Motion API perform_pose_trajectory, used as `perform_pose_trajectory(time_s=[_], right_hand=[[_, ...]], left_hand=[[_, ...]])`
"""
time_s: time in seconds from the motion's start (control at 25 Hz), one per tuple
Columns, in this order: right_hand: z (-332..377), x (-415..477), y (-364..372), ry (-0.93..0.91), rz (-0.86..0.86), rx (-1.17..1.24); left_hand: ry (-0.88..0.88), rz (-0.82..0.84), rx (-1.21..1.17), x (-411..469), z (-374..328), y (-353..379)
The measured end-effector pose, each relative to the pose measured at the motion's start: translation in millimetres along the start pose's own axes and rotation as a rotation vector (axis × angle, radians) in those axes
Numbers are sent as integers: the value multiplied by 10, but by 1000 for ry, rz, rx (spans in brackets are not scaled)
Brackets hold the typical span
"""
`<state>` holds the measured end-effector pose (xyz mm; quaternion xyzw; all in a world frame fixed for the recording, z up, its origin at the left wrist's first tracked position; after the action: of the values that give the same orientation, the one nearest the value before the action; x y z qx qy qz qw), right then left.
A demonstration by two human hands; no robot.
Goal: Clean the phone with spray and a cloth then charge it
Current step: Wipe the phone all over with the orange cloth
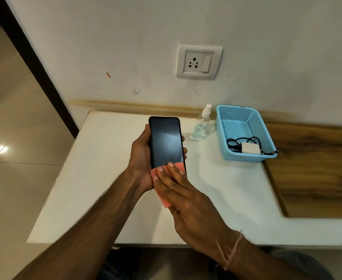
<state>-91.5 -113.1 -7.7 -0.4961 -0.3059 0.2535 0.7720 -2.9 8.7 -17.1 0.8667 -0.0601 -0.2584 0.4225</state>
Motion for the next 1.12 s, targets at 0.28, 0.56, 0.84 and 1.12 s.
perform_pose_trajectory(time_s=[0.28,0.56,0.84,1.12], right_hand=[[-436,137,-288,186,-95,-57],[-24,16,7,-50,-4,-14],[-415,39,-289,127,-105,-75],[-104,-151,-18,-100,20,-60]], left_hand=[[-21,-1,68,26,39,9],[-30,52,-14,42,38,-45],[-54,75,-10,64,137,67],[-30,94,-95,24,86,41]])
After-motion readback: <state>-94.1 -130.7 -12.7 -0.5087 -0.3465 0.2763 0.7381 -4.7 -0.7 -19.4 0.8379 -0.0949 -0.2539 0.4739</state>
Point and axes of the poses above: each hand's wrist, its own x-axis towards the middle knuckle, its own y-axis out of the palm, z = x × y, the point moved 3 cm from there along x, towards the middle knuckle, and after that the axes turned 3 degrees about -y, right-handed, at the moved point
